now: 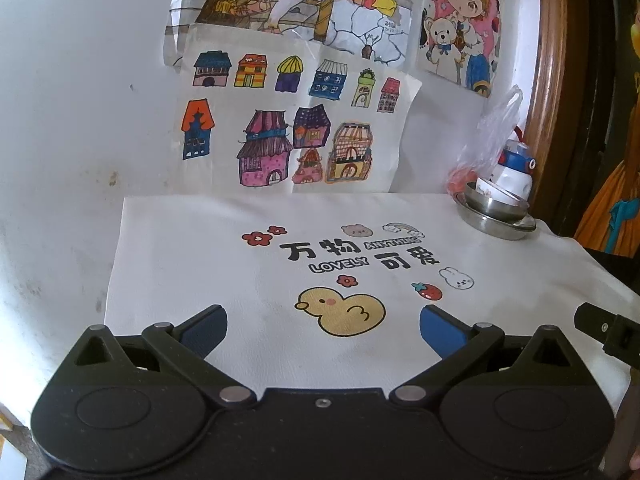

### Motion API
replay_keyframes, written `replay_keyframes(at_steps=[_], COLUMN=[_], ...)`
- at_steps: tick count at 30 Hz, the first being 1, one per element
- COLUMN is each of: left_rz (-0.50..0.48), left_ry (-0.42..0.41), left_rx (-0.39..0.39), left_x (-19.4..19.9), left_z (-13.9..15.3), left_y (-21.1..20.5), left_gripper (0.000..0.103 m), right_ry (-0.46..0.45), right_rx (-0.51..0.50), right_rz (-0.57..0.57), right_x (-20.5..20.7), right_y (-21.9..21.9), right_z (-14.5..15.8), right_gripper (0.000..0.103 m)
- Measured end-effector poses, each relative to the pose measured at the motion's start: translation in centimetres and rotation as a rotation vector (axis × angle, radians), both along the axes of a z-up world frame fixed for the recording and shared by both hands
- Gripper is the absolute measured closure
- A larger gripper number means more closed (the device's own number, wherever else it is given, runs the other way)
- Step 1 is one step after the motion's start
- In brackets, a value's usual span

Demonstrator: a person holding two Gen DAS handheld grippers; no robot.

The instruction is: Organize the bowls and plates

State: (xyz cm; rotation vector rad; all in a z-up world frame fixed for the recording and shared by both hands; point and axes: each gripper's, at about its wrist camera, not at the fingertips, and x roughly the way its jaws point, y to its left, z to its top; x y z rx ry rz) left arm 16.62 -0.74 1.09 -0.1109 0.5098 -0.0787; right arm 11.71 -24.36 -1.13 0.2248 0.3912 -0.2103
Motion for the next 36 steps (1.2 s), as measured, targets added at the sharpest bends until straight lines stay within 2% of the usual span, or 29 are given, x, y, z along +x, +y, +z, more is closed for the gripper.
replay_keyframes(at_steps=[9,36], left_rz=[0.004,0.011], left_ry=[0.002,0.020], left_rx=[0.007,0.003], left_x=[0.02,0.01], left_z=[-0.03,0.08], left_y=[-0.26,-0.66], left_gripper=[0.001,0.001], right_ry=[0.017,0.004], right_rx=[0.030,0.026], right_rz=[-0.002,0.003], right_x=[0.08,-0.08], right_y=[-0.64,-0.49], right_z=[-0.10,0.03], right_gripper=[0.000,0.000])
